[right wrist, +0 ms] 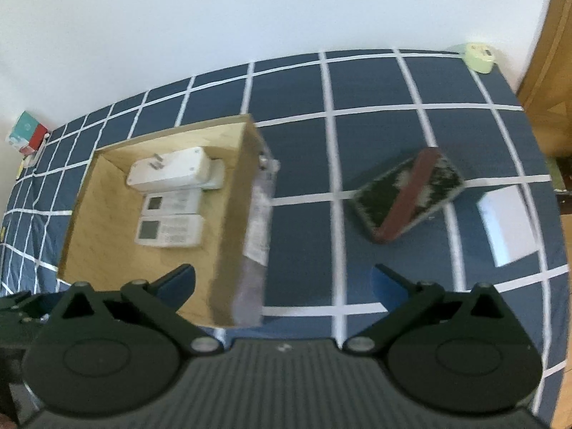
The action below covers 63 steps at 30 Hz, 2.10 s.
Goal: Organize objects
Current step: 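Move both tools from the box toward the black case with red strap, then close the left tool on the black case while the right tool grips it too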
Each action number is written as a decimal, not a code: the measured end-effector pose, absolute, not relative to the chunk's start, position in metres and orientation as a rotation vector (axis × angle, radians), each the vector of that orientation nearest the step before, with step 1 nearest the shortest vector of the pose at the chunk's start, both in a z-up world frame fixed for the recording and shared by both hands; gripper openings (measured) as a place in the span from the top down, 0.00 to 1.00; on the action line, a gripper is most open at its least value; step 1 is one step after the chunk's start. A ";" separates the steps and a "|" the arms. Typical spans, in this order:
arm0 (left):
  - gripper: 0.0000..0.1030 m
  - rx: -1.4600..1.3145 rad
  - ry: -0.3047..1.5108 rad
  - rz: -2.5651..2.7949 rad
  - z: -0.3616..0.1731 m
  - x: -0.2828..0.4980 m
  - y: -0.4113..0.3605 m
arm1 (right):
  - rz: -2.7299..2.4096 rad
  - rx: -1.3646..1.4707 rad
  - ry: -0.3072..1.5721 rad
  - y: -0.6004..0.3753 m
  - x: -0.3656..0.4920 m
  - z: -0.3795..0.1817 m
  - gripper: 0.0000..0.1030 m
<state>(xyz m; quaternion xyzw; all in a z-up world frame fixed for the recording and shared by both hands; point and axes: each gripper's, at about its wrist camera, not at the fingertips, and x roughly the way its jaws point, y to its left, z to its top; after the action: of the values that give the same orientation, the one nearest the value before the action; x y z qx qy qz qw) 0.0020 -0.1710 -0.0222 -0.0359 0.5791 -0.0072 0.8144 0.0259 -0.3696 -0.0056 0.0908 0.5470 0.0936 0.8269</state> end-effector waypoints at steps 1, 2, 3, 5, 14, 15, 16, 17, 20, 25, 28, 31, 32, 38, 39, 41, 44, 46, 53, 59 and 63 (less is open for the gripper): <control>0.00 -0.079 1.237 -0.013 -0.023 0.001 -0.178 | 0.200 0.188 1.161 -0.379 0.025 -0.006 0.00; 0.00 -0.083 1.237 -0.009 -0.023 0.001 -0.185 | 0.200 0.184 1.162 -0.388 0.024 -0.006 0.00; 0.00 -0.086 1.236 -0.006 -0.024 0.000 -0.193 | 0.202 0.178 1.163 -0.398 0.024 -0.006 0.00; 0.00 -0.089 1.238 0.005 -0.026 -0.001 -0.208 | 0.207 0.167 1.163 -0.415 0.024 -0.006 0.00; 0.00 -0.107 1.241 0.053 -0.038 0.001 -0.267 | 0.240 0.115 1.178 -0.479 0.032 -0.013 0.00; 0.00 -0.108 1.242 0.059 -0.039 0.002 -0.272 | 0.243 0.111 1.180 -0.484 0.034 -0.014 0.00; 0.00 -0.111 1.244 0.066 -0.041 0.003 -0.277 | 0.247 0.105 1.182 -0.490 0.036 -0.014 0.00; 0.00 -0.116 1.245 0.071 -0.042 0.004 -0.281 | 0.251 0.100 1.184 -0.495 0.039 -0.015 0.00; 0.00 -0.121 1.249 0.093 -0.046 0.009 -0.292 | 0.268 0.087 1.192 -0.509 0.049 -0.018 0.00; 0.00 -0.124 1.265 0.119 -0.055 0.022 -0.307 | 0.307 0.081 1.212 -0.526 0.072 -0.025 0.00; 0.00 -0.129 1.282 0.136 -0.063 0.034 -0.313 | 0.322 0.081 1.225 -0.533 0.090 -0.031 0.00; 0.00 -0.132 1.304 0.155 -0.074 0.049 -0.318 | 0.340 0.070 1.248 -0.536 0.111 -0.042 0.00; 0.00 -0.135 1.311 0.163 -0.078 0.055 -0.319 | 0.346 0.069 1.259 -0.536 0.118 -0.047 0.00; 0.00 -0.170 1.360 0.199 -0.101 0.083 -0.321 | 0.396 0.048 1.322 -0.533 0.159 -0.078 0.00; 0.00 -0.171 1.367 0.206 -0.106 0.088 -0.321 | 0.403 0.043 1.330 -0.532 0.165 -0.083 0.00; 0.00 -0.173 1.380 0.227 -0.116 0.095 -0.321 | 0.418 0.031 1.350 -0.529 0.177 -0.095 0.00; 0.00 -0.193 1.409 0.259 -0.132 0.104 -0.320 | 0.445 0.008 1.376 -0.524 0.192 -0.112 0.00; 0.00 -0.197 1.427 0.267 -0.141 0.110 -0.320 | 0.462 -0.003 1.391 -0.520 0.200 -0.122 0.00; 0.00 -0.201 1.474 0.272 -0.164 0.123 -0.324 | 0.500 -0.030 1.448 -0.510 0.220 -0.156 0.00; 0.00 -0.201 1.487 0.251 -0.174 0.132 -0.328 | 0.510 -0.031 1.468 -0.507 0.230 -0.170 0.00; 0.00 -0.208 1.486 0.226 -0.175 0.134 -0.330 | 0.512 -0.044 1.471 -0.501 0.234 -0.174 0.03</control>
<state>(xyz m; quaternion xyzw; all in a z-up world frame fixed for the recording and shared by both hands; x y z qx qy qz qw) 0.1341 -0.3305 -0.1751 -0.0942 0.6737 0.1023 0.7258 0.2342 -0.5008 -0.1739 -0.0197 0.6633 0.2307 0.7116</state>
